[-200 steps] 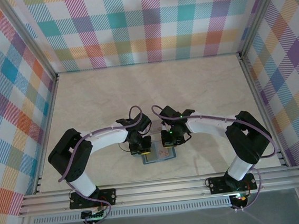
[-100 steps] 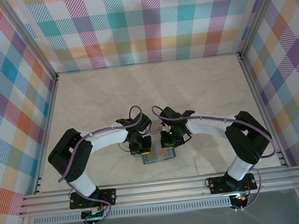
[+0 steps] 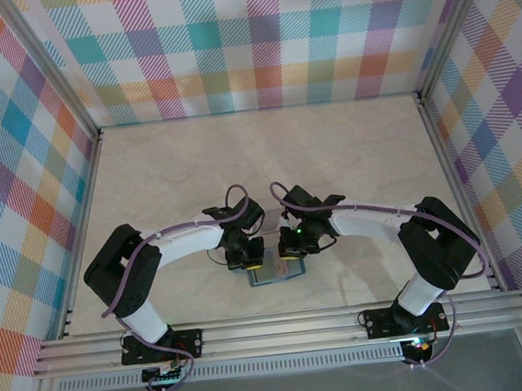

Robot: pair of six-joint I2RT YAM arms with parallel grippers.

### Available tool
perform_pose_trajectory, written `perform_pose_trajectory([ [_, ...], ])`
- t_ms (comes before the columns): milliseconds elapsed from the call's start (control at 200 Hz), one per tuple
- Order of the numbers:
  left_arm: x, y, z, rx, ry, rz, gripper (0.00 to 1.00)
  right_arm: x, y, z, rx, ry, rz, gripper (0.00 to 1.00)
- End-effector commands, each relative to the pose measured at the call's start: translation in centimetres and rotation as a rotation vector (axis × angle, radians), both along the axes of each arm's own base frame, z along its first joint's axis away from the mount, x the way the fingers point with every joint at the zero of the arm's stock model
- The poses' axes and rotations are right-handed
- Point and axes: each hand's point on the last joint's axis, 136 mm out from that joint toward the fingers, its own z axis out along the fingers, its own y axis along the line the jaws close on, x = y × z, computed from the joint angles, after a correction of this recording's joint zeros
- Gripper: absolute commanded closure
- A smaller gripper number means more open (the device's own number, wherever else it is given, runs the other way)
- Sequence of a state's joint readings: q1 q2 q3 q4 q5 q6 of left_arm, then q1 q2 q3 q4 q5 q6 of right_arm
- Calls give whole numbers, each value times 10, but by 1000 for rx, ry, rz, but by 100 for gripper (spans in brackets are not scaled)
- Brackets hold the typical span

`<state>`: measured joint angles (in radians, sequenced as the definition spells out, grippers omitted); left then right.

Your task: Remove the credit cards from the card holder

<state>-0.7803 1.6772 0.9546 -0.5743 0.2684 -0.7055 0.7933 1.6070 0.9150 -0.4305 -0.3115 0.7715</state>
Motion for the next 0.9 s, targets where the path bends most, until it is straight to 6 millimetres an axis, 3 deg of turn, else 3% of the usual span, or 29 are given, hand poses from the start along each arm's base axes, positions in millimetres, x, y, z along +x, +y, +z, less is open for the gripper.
perform_pose_trajectory([
  [0,-13,20,-12,104,25,-19,100,-3,-2,2,-18,-10,4,92],
  [175,-6,20,5,83,-23,5,99,0,-15,13,-65,-52,9,92],
  [490,2,27,26,46,-81,50,98,13,-19,47,-42,-180,61,93],
  [645,4,36,30,24,-95,80,98,23,-11,72,-1,-354,265,93],
  [895,9,51,31,-30,-115,130,96,42,-12,85,-87,-659,730,95],
])
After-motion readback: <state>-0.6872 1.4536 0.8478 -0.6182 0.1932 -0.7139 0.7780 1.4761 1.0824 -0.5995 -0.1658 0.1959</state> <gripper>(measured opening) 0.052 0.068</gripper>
